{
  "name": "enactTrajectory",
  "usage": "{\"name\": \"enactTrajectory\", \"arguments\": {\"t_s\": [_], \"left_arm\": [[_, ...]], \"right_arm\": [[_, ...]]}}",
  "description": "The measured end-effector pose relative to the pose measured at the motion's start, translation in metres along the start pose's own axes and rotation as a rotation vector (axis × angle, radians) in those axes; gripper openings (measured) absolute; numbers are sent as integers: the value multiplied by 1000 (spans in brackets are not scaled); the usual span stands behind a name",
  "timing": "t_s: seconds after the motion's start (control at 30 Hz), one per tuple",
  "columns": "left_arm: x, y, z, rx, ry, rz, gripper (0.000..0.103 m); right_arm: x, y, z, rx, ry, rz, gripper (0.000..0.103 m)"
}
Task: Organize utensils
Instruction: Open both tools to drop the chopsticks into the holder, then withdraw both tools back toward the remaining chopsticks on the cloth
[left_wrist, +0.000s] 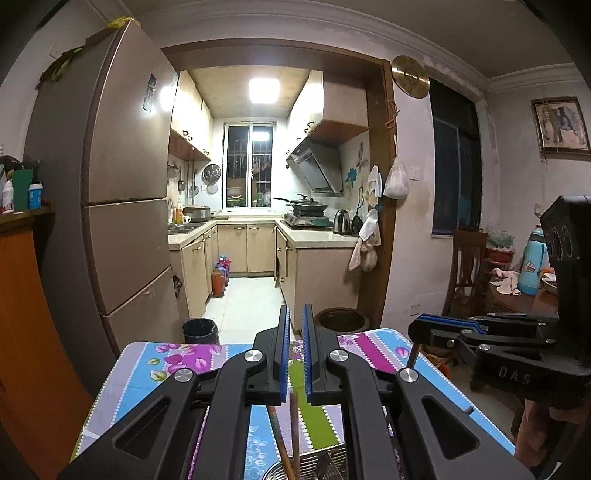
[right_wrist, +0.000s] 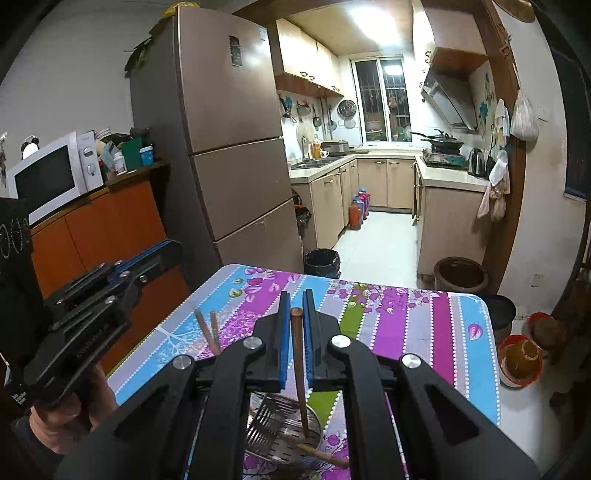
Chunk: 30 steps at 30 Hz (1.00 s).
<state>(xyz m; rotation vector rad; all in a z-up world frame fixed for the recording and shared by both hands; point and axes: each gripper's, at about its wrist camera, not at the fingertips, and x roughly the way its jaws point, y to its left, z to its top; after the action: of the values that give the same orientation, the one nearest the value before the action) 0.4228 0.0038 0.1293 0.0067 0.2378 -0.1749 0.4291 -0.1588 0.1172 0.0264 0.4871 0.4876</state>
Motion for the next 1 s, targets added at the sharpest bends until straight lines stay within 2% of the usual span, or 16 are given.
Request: {"name": "enactTrajectory", "arguments": {"t_s": [0.07, 0.13, 0.2, 0.27, 0.33, 0.47, 0.53, 0.63, 0.77, 0.83, 0.9, 1.0], "left_arm": [[1, 0, -1, 2, 1, 3, 8], [2, 2, 0, 0, 2, 6, 8], [2, 4, 0, -9, 4, 8, 8], [0, 6, 1, -22, 5, 9, 13], [-6, 8, 1, -30, -5, 18, 32], [-33, 12, 4, -35, -38, 30, 48], [-56, 16, 3, -39, -64, 43, 60], [-102, 19, -4, -29, -112, 48, 70], [-171, 17, -31, 19, -172, 66, 80], [-209, 16, -58, 35, -178, 57, 82], [-232, 14, -81, 48, -161, 40, 83], [-259, 7, -133, 59, -83, -3, 83]], "right_arm": [[0, -2, 0, 4, -8, -9, 10], [-4, -5, 1, 8, -25, -18, 22], [-9, -8, 1, 12, -43, -20, 43], [-16, -9, 3, 17, -65, -21, 50], [-25, -10, 4, 16, -84, -29, 53], [-56, -9, 4, 8, -137, -38, 61], [-77, -7, 1, -5, -168, -38, 64], [-124, 6, -12, -38, -233, -34, 71], [-179, 24, -42, -82, -304, -27, 78], [-203, 31, -62, -84, -332, -16, 80], [-224, 40, -92, -88, -341, 3, 80], [-235, 50, -136, -86, -318, 23, 81]]}}
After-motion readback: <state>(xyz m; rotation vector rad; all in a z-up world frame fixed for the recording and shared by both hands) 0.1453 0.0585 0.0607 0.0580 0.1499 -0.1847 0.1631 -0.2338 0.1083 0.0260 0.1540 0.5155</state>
